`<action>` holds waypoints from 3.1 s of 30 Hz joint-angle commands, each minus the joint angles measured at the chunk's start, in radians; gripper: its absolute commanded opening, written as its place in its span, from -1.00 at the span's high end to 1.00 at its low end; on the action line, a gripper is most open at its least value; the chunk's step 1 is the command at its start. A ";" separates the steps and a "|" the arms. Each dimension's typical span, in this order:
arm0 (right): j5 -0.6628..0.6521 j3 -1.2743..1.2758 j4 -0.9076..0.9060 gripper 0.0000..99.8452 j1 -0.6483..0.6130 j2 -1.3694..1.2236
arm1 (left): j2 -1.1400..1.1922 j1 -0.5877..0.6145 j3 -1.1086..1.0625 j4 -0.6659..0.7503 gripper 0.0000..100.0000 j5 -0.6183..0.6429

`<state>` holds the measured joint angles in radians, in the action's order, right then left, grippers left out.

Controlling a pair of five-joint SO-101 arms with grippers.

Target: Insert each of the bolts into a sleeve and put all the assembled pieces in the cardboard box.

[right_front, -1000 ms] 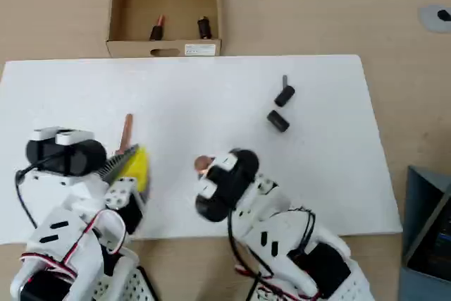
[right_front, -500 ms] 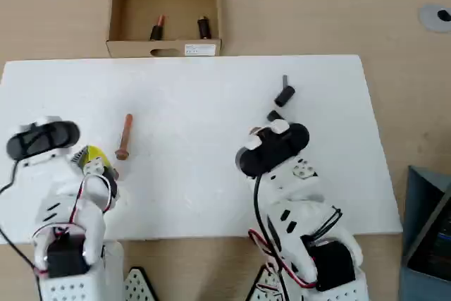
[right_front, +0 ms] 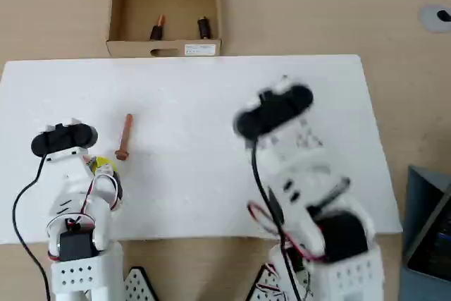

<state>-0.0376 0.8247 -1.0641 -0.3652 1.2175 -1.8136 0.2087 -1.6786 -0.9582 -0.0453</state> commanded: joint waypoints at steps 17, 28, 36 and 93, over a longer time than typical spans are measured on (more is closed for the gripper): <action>-0.009 -1.061 0.324 0.98 0.019 -1.279 | -0.007 0.006 -0.003 0.026 1.00 -0.005; -0.218 -1.661 0.342 0.98 0.015 -1.870 | -0.007 0.006 -0.003 0.026 1.00 -0.005; -0.400 -2.054 0.338 0.98 -0.028 -2.209 | -0.007 0.006 -0.003 0.026 1.00 -0.005; -0.212 -2.493 -0.683 0.98 0.019 -1.902 | -0.007 -0.026 -0.003 0.026 1.00 -0.011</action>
<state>-0.2908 -1.6210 -1.6701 -0.3836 -0.8094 -1.8136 0.2087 -1.6786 -0.9505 -0.0453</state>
